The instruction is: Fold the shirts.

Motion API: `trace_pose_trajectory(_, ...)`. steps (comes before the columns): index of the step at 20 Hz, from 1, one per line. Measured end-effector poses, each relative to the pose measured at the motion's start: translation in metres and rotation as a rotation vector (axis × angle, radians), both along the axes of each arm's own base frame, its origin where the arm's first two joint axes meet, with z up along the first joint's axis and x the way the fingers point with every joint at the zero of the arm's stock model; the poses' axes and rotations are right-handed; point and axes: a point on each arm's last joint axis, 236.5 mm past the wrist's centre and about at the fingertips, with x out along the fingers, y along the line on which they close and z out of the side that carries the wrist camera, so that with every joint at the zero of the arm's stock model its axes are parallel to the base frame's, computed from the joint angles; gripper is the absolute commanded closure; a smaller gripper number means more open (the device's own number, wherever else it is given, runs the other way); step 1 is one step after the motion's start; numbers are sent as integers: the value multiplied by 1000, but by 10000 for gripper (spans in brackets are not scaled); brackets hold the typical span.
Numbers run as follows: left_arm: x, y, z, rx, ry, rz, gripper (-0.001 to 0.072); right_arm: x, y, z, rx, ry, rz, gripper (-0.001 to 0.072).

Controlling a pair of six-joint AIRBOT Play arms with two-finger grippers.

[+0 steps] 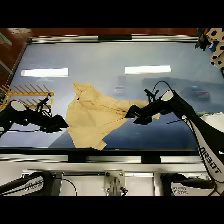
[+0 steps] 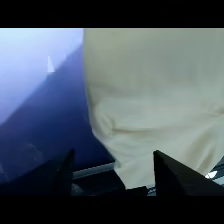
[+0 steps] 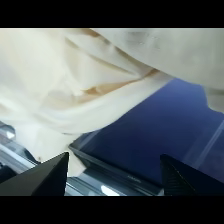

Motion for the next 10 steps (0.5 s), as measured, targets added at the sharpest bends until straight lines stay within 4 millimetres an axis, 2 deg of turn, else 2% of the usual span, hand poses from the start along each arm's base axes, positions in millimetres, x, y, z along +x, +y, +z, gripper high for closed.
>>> trace_pose_trajectory(3,0,-13,-14,-28,23,9,193,-2,10,-10,30,41,-11,35)
trace_pose_trajectory(5,4,-15,-20,-31,21,20,435,-2,14,-14,44,62,-21,35)
trace_pose_trajectory(9,13,-16,-22,-29,1,34,650,5,24,-20,68,68,-58,34)
trace_pose_trajectory(10,15,-16,-22,-29,-3,37,675,5,30,-23,73,69,-63,34)
